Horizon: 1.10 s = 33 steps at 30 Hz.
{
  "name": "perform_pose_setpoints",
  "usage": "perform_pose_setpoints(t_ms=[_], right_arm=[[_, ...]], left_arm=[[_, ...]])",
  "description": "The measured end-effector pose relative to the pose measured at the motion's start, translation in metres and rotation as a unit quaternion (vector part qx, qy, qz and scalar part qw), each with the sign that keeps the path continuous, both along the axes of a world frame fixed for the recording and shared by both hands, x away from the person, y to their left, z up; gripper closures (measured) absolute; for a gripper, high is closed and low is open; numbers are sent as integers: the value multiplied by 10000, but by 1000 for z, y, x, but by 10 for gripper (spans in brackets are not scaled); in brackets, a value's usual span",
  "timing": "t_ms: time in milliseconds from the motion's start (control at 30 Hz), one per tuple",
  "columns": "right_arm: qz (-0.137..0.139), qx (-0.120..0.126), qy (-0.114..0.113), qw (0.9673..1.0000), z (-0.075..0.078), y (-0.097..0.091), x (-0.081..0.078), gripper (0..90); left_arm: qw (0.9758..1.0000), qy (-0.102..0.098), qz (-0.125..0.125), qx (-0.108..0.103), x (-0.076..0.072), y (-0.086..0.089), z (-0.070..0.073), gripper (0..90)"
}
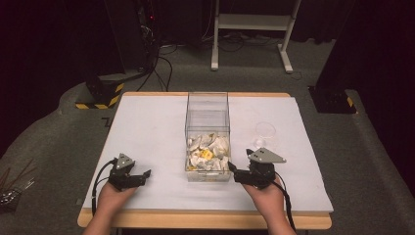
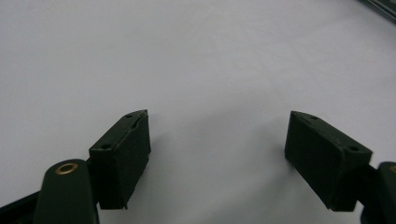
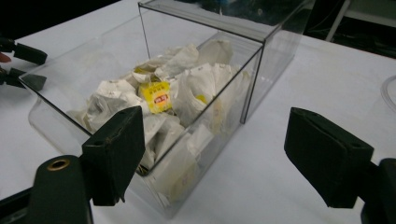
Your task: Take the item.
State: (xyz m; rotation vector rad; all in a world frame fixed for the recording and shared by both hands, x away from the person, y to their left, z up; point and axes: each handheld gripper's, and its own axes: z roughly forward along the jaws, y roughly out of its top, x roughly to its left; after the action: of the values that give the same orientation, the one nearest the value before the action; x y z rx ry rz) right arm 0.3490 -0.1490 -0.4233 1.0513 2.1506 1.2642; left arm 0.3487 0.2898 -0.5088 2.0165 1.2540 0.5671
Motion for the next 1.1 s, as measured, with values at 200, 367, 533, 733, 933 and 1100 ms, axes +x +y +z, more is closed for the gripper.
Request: perform_pose_setpoints(t_ms=[200, 367, 533, 733, 933, 1100], right_arm=[[75, 22, -57, 10000, 5, 9, 5, 221], [112, 8, -47, 9999, 6, 14, 8, 220], [83, -73, 7, 9999, 8, 23, 14, 247], [179, -243, -59, 9995, 12, 33, 20, 284], [281, -399, 10, 9988, 10, 43, 27, 301], [319, -579, 186, 9976, 6, 53, 37, 305]], left_arm=[[10000, -1, 9, 4, 0, 0, 0, 225], [10000, 1, 12, -5, 0, 0, 0, 225], [10000, 3, 16, -9, 0, 0, 0, 225], [10000, 5, 9, -14, 0, 0, 0, 225], [10000, 3, 10, -12, 0, 0, 0, 225], [10000, -5, -2, 12, 0, 0, 0, 225]])
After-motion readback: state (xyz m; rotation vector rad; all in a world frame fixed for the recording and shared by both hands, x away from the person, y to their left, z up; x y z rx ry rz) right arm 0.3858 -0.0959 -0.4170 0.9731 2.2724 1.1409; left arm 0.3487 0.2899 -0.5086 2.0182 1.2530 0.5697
